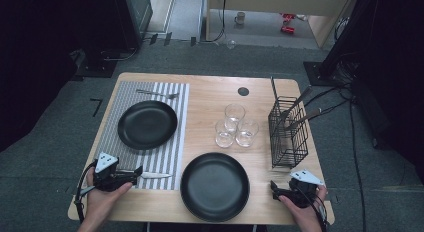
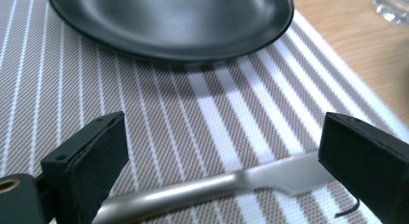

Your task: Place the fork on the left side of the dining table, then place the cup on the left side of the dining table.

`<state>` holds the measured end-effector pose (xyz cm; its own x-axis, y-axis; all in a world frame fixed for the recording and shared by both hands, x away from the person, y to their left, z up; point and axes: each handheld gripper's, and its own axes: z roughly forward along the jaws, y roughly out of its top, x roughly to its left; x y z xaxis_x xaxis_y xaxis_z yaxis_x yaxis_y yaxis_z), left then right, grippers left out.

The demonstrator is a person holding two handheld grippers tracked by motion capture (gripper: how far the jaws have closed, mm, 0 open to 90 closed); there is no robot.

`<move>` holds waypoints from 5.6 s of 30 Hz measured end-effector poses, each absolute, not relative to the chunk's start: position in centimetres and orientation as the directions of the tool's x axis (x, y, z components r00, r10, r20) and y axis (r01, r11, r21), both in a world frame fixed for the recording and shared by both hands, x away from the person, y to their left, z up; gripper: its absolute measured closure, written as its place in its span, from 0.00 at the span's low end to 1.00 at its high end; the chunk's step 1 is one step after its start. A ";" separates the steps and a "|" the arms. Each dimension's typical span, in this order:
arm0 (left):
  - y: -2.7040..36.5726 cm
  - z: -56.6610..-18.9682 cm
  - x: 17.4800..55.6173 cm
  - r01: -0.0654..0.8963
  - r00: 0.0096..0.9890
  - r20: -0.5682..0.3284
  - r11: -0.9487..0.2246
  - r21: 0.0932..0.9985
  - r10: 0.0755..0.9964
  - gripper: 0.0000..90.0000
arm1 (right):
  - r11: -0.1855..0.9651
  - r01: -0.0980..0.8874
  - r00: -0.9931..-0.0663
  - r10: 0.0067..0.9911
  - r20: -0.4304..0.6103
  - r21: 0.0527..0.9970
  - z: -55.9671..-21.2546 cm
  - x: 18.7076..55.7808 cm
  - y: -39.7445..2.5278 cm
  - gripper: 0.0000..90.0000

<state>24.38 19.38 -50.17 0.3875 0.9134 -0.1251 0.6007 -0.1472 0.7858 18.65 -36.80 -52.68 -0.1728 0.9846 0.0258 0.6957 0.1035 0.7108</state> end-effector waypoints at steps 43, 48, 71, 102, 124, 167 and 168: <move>23.1 -51.5 22.5 0.625 0.322 -0.064 -0.161 0.764 0.945 0.04 | 0.121 0.585 -0.297 0.952 0.073 0.802 -45.4 16.4 -32.4 0.08; 23.1 -51.5 22.5 0.625 0.320 -0.066 -0.158 0.765 0.945 0.04 | 0.137 0.566 -0.328 0.942 0.070 0.813 -44.3 16.6 -31.4 0.08; 22.9 -51.5 22.5 0.621 0.331 -0.054 -0.174 0.764 0.942 0.04 | 0.172 0.522 -0.409 0.910 0.068 0.835 -41.7 19.6 -26.2 0.16; 22.8 -51.4 22.4 0.609 0.315 -0.035 -0.173 0.774 0.949 0.04 | 0.175 0.471 -0.441 0.896 0.059 0.865 -40.5 24.8 -21.7 0.27; 22.9 -51.4 22.4 0.612 0.309 -0.042 -0.165 0.773 0.950 0.04 | 0.157 0.496 -0.414 0.907 0.073 0.854 -42.9 29.3 -20.7 0.66; 22.9 -51.5 22.4 0.614 0.310 -0.041 -0.168 0.771 0.950 0.04 | 0.202 0.561 -0.536 0.827 0.167 0.803 -45.5 31.6 -17.1 0.75; 22.9 -51.5 22.4 0.614 0.310 -0.041 -0.167 0.771 0.950 0.04 | 0.201 0.556 -0.538 0.826 0.165 0.806 -45.4 31.5 -17.1 0.72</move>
